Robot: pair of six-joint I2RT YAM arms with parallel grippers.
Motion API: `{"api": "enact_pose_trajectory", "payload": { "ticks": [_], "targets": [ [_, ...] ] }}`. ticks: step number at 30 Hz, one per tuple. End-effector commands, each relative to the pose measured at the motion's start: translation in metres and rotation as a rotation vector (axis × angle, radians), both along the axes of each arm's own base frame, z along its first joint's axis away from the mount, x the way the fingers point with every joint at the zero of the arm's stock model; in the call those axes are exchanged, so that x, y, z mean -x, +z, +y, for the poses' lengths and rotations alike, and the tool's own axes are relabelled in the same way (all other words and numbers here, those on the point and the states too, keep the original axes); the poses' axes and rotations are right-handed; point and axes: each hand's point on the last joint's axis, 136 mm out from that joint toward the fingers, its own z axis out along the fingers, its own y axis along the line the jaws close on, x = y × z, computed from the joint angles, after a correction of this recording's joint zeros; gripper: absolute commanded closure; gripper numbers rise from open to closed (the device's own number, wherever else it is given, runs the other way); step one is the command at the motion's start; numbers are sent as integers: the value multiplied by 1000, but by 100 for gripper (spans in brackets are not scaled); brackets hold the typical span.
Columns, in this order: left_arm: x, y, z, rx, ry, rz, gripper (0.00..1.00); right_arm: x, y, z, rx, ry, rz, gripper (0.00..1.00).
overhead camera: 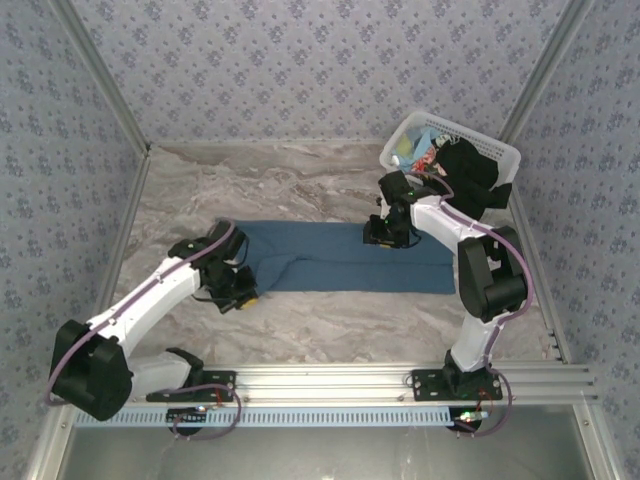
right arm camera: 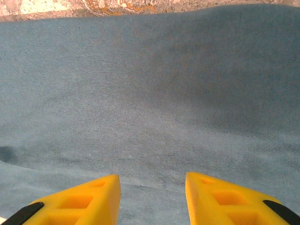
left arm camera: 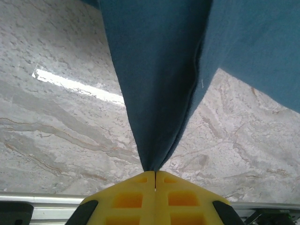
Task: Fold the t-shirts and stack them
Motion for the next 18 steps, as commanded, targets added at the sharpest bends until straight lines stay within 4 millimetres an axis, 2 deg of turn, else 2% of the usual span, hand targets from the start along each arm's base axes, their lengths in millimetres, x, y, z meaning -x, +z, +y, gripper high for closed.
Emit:
{"api": "enact_pose_trajectory", "payload": {
  "ticks": [1, 5, 6, 7, 8, 9, 10, 14, 18],
  "targets": [
    [20, -20, -2, 18, -43, 90, 100, 5, 2, 2, -12, 6, 10, 57],
    [32, -39, 3, -4, -80, 144, 100, 5, 1, 2, -9, 5, 14, 57],
    [31, -39, 4, -12, -86, 144, 94, 5, 1, 3, -10, 7, 13, 57],
    [29, -37, 5, -22, -90, 137, 84, 5, 1, 2, -9, 5, 13, 57],
    [24, -33, 8, -43, -91, 119, 68, 4, 2, 2, -9, 4, 11, 57],
    [17, -26, 10, -61, -92, 93, 59, 5, 2, 2, -9, 5, 9, 57],
    [10, -19, 10, -73, -96, 64, 55, 5, 2, 2, -10, 5, 9, 57],
    [-35, 5, 14, -71, -53, -62, 55, 6, 4, 3, -10, 10, 0, 57],
    [-91, 2, 8, 33, 9, -144, 52, 7, 6, 5, -17, 16, -4, 56]
  ]
}}
